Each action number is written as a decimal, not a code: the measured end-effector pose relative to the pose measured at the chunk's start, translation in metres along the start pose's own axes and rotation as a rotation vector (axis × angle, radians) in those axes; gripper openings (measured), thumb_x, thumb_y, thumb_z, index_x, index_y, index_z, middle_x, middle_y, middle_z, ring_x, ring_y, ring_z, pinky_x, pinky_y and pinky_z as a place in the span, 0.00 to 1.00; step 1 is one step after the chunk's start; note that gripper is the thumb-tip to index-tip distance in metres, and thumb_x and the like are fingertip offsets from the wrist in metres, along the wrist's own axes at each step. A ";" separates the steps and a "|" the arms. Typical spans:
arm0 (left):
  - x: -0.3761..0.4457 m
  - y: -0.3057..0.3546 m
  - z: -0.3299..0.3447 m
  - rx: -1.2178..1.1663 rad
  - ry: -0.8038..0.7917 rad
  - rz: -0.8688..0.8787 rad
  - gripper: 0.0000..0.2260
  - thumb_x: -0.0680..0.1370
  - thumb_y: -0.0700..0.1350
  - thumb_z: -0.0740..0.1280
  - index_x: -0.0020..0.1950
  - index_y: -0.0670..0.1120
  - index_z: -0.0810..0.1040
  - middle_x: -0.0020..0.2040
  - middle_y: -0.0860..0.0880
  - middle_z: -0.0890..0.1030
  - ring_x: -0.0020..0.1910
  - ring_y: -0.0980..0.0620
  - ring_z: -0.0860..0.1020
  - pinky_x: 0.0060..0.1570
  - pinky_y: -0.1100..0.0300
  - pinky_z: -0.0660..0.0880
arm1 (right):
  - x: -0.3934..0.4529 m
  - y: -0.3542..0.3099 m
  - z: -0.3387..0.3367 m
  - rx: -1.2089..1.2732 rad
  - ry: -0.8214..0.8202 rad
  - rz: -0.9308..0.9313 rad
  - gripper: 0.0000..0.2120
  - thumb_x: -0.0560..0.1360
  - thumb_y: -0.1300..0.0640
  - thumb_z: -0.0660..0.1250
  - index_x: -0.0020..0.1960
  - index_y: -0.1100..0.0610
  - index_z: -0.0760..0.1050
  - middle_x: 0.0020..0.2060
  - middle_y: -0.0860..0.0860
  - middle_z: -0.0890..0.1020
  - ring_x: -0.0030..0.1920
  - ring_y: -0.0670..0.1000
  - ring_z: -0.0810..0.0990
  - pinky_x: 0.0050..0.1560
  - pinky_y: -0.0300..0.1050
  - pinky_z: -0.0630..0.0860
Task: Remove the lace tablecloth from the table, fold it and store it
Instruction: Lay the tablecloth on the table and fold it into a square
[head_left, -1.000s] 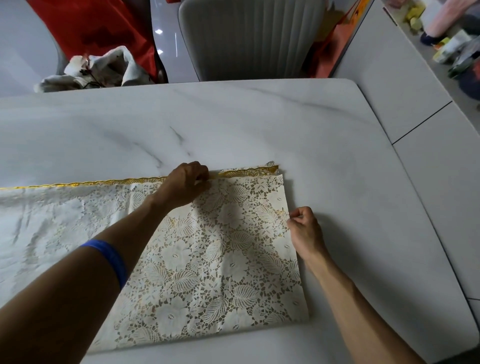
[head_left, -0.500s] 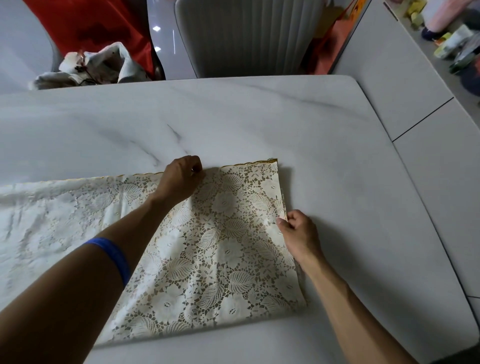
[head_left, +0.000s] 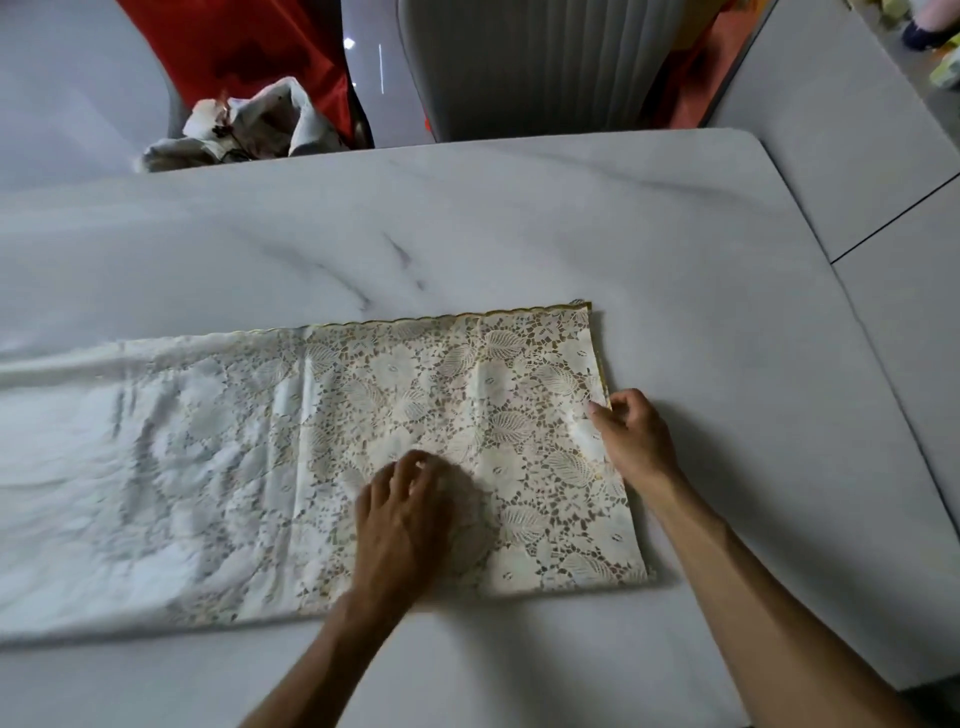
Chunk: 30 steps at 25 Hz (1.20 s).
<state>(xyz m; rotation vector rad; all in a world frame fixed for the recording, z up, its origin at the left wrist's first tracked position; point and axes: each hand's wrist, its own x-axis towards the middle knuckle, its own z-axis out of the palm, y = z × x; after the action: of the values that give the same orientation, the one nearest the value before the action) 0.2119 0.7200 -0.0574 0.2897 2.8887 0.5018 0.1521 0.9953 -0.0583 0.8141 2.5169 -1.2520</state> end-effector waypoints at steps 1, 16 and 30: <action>-0.016 -0.004 0.006 0.028 -0.106 -0.002 0.24 0.82 0.53 0.56 0.78 0.51 0.60 0.79 0.44 0.59 0.76 0.39 0.60 0.72 0.39 0.59 | -0.006 -0.001 -0.008 0.049 -0.055 0.039 0.15 0.76 0.42 0.65 0.53 0.52 0.71 0.43 0.46 0.78 0.41 0.45 0.77 0.33 0.40 0.70; -0.085 -0.095 -0.008 0.004 -0.190 -0.073 0.26 0.79 0.65 0.40 0.77 0.65 0.38 0.79 0.53 0.36 0.78 0.48 0.35 0.73 0.41 0.33 | -0.115 0.046 -0.032 -0.343 0.328 0.194 0.22 0.66 0.68 0.69 0.56 0.57 0.66 0.56 0.62 0.78 0.53 0.64 0.75 0.51 0.55 0.72; -0.134 -0.163 -0.050 -0.080 -0.132 -0.204 0.25 0.82 0.53 0.60 0.78 0.51 0.60 0.80 0.43 0.52 0.79 0.42 0.52 0.74 0.45 0.59 | -0.224 -0.020 0.151 -0.769 -0.204 -0.541 0.27 0.78 0.48 0.58 0.76 0.49 0.60 0.80 0.52 0.52 0.78 0.57 0.50 0.77 0.57 0.45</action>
<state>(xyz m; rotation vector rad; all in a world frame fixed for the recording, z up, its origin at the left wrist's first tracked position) 0.3039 0.5240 -0.0469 0.0146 2.7226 0.5381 0.3175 0.7819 -0.0442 -0.1663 2.7738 -0.3291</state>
